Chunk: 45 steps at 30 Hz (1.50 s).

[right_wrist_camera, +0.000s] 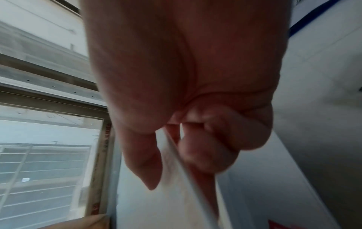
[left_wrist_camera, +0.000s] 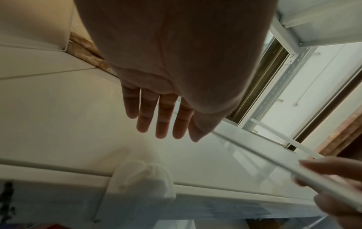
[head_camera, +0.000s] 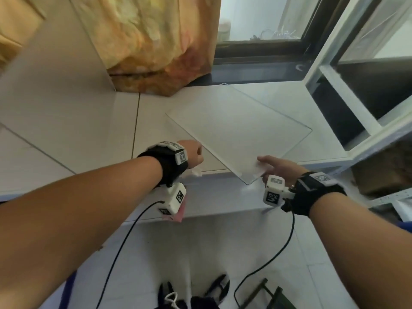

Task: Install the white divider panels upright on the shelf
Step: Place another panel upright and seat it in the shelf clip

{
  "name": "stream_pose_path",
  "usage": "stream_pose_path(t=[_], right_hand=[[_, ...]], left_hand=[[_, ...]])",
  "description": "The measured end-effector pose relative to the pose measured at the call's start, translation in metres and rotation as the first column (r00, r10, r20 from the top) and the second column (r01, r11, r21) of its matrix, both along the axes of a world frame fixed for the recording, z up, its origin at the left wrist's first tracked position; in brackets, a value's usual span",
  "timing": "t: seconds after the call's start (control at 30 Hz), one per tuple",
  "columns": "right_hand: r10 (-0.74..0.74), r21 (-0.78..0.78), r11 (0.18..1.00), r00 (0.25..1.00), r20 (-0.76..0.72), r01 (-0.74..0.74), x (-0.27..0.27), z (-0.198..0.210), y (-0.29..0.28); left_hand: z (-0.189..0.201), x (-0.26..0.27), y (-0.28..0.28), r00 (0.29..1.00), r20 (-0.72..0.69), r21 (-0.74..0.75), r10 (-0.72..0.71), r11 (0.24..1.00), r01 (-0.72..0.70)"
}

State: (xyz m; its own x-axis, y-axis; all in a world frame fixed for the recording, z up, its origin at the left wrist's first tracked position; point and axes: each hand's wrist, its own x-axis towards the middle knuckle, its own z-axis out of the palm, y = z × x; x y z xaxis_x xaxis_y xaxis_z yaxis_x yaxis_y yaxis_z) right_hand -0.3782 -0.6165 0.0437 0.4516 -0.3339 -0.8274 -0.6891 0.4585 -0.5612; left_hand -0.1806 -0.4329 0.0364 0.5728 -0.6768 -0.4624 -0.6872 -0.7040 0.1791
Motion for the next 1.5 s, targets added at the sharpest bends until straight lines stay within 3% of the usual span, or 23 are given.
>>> stream_pose_path(t=[0.1, 0.2, 0.3, 0.47, 0.6, 0.7, 0.87, 1.23, 1.5], right_hand=[[-0.009, -0.040, 0.999, 0.990, 0.144, 0.015, 0.012, 0.036, 0.023], [0.042, -0.268, 0.963, 0.959, 0.281, 0.037, 0.034, 0.067, 0.048], [0.123, -0.498, 0.866, 0.942, 0.312, 0.052, 0.054, 0.095, 0.076], [0.319, -0.817, 0.574, 0.935, 0.154, -0.061, 0.083, 0.111, 0.118], [0.443, -0.864, 0.396, 0.889, -0.118, -0.312, 0.092, 0.091, 0.138], [0.466, -0.785, 0.446, 0.861, -0.206, -0.430, 0.100, 0.066, 0.144], [0.428, -0.764, 0.510, 0.887, -0.173, -0.396, 0.110, 0.041, 0.150], [0.458, -0.785, 0.476, 0.874, -0.165, -0.397, 0.127, 0.016, 0.156], [0.521, -0.827, 0.366, 0.830, -0.198, -0.427, 0.131, 0.022, 0.161]], left_hand=[[0.002, 0.004, 0.010, 0.999, -0.008, -0.041, 0.038, 0.998, -0.039], [0.004, 0.005, 0.025, 0.997, -0.035, -0.056, 0.066, 0.996, -0.068], [0.004, 0.006, 0.042, 0.997, -0.047, -0.069, 0.066, 0.995, -0.069], [0.009, 0.010, 0.067, 0.997, -0.064, -0.120, 0.046, 0.991, -0.053], [0.001, 0.011, 0.079, 0.997, -0.071, -0.166, 0.039, 0.985, -0.050], [-0.012, 0.010, 0.084, 0.999, -0.044, -0.185, 0.023, 0.982, -0.031], [-0.034, 0.010, 0.087, 0.998, -0.038, -0.198, -0.052, 0.979, 0.044], [-0.057, 0.008, 0.076, 1.000, 0.019, -0.247, -0.021, 0.969, 0.026], [-0.066, 0.012, 0.073, 0.985, 0.165, -0.218, -0.038, 0.973, 0.074]])
